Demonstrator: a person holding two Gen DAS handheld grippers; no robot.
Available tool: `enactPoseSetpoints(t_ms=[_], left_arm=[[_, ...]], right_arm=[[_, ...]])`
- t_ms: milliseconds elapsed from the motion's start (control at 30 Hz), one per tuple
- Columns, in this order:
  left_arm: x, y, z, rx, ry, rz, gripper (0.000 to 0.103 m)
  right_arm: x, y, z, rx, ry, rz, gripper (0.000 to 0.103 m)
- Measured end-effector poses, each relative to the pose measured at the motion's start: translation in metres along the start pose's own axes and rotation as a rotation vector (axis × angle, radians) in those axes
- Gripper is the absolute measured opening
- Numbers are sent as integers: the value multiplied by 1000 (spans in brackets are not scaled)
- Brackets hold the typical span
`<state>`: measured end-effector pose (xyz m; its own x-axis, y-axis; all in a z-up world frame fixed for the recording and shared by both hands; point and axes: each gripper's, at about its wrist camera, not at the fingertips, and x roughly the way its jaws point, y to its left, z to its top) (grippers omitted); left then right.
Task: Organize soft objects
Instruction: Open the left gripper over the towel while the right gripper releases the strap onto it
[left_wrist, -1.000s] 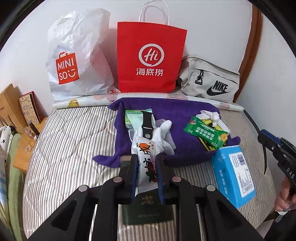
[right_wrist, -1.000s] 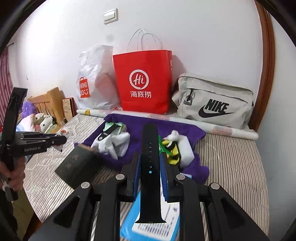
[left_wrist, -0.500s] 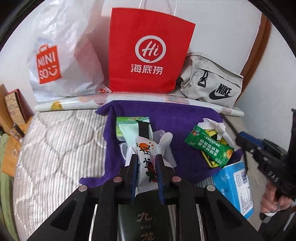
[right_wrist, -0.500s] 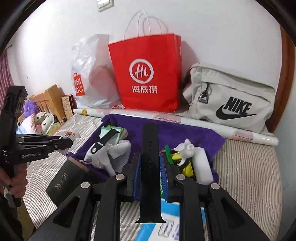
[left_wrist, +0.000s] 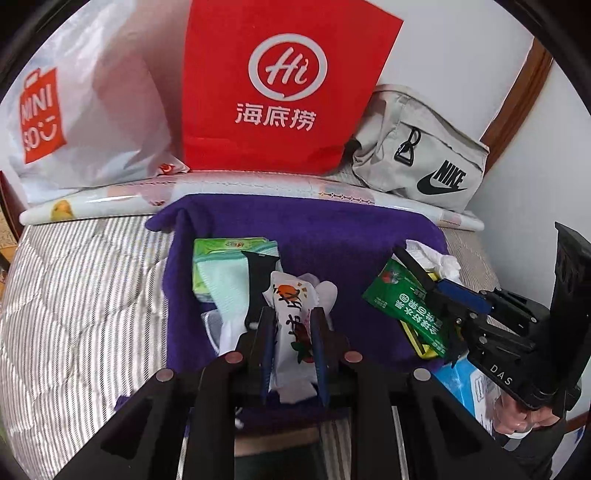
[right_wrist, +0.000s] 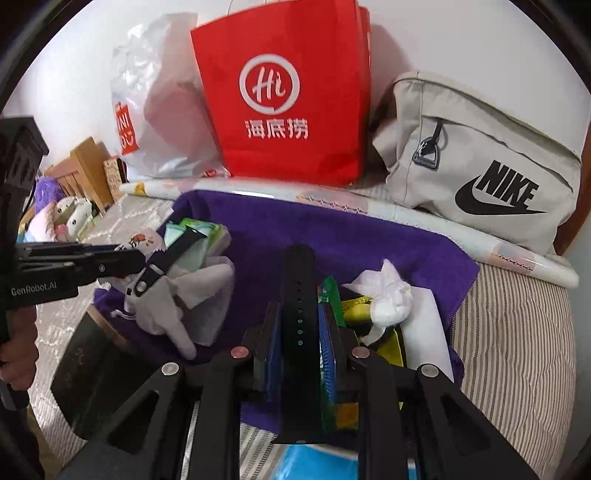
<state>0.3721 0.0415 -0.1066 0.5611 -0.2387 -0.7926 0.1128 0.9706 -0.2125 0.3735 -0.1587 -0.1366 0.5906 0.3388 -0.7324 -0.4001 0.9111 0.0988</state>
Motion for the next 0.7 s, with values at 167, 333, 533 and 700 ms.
enactPoseSetpoints(t_ms=[167, 333, 533, 700], left_arm=[[17, -2, 4, 1, 35, 6, 22], [25, -4, 5, 11, 47, 13, 23], [30, -5, 8, -1, 63, 3, 34], [26, -5, 9, -1, 55, 18, 58]], right_arm=[[14, -4, -1, 4, 40, -11, 20], [17, -11, -1, 21, 47, -8, 20], [20, -18, -1, 36, 59, -7, 21], [14, -21, -1, 50, 48, 6, 21]])
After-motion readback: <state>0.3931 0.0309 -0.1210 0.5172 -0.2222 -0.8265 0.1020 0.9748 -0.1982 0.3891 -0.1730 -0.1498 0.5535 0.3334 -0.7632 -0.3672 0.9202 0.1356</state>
